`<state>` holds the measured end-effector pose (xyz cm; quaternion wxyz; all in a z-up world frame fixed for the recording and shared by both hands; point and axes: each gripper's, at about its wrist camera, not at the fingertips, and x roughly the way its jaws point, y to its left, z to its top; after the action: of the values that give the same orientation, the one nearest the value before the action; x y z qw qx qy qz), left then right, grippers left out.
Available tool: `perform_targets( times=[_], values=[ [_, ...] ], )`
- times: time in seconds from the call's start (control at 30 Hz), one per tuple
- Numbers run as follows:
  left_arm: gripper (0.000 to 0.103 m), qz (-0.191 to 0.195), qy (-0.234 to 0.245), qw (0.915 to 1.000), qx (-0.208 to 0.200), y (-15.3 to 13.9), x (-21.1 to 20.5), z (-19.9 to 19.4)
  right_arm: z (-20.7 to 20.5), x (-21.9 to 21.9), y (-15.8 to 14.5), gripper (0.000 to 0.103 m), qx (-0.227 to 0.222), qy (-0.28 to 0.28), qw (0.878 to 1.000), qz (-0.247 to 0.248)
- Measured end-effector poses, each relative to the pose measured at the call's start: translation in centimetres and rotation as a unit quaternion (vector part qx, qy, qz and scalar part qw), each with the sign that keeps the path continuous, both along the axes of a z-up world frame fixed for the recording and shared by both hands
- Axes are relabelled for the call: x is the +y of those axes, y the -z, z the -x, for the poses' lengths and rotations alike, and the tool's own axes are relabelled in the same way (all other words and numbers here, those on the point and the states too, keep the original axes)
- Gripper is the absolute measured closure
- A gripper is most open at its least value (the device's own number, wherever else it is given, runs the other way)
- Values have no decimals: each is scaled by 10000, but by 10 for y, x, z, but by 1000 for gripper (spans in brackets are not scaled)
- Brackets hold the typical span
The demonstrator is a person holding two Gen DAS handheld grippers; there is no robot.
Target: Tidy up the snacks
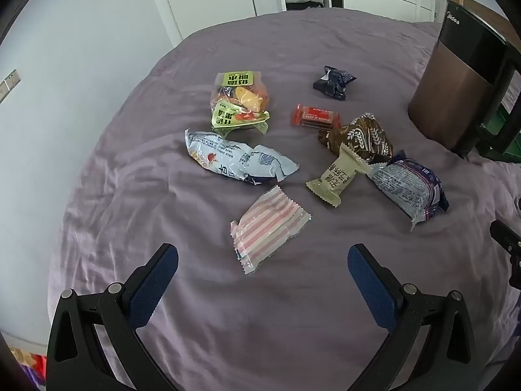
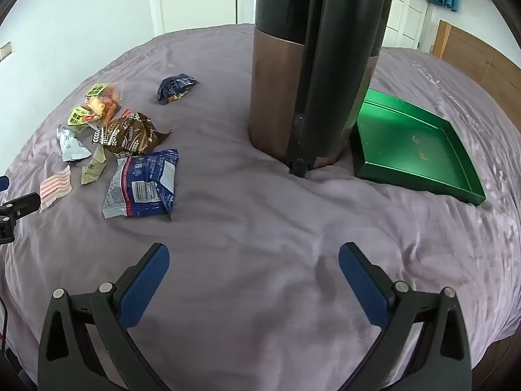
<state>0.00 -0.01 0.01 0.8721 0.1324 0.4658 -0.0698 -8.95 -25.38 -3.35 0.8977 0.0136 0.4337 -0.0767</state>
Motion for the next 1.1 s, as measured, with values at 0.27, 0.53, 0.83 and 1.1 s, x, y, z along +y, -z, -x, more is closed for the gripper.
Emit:
perform_targets(
  times=[0.27,0.53,0.83,1.1],
  values=[
    [1,16,-11,10000,14,-2,-7,-3,0,-2,0,0,-13,36,10000,-9],
    [1,34,32,10000,7,-6,-9,2,1,-6,0,0,0,46,10000,29],
    [1,50,51,10000,27,-4,-5,2,3,-8,4,0,-5,62,10000,34],
    [1,79,51,9999,43,1,-3,2,5,-9,6,0,5,65,10000,35]
  ],
)
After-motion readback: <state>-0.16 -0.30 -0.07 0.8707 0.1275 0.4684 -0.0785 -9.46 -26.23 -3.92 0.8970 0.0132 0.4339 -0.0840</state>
